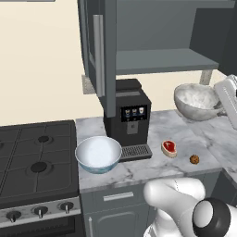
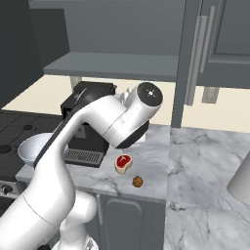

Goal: Pick both bowls and place them on the counter. Then place the steak in one bowl and place the cookie dough ball in the other bowl.

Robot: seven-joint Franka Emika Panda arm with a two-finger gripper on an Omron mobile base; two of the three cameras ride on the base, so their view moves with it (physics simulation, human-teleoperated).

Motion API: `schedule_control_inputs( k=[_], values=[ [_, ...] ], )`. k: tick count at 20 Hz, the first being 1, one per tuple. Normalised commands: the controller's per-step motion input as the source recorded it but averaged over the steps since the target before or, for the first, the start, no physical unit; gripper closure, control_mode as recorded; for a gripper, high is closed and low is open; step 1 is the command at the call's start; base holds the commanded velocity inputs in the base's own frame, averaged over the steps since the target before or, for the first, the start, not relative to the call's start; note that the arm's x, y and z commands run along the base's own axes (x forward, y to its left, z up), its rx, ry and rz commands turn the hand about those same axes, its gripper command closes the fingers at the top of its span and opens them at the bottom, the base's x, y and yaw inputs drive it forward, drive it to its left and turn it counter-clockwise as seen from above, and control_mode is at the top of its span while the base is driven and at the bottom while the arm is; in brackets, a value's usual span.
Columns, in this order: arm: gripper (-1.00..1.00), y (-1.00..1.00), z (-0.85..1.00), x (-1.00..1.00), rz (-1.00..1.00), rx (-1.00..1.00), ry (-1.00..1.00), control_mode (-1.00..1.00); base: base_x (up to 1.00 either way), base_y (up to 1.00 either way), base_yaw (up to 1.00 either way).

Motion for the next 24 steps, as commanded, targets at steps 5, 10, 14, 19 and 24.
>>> schedule_control_inputs(
  k=[5,10,14,19,24],
  values=[
    [1.00,-0.26,-0.17,0.35,-0.12,0.06,0.05,-1.00,0.00,0.00,0.00],
    [1.00,0.00,-0.40,0.31,-0.02,0.01,0.08,-1.00,0.00,0.00,0.00],
    [1.00,0.07,-0.49,0.52,0.00,0.02,0.09,-1.00,0.00,0.00,0.00],
    [1.00,0.11,-0.46,0.62,0.00,0.02,0.06,-1.00,0.00,0.00,0.00],
    [1.00,0.00,-0.39,0.77,0.00,0.11,0.11,-1.00,0.00,0.00,0.00]
  ],
)
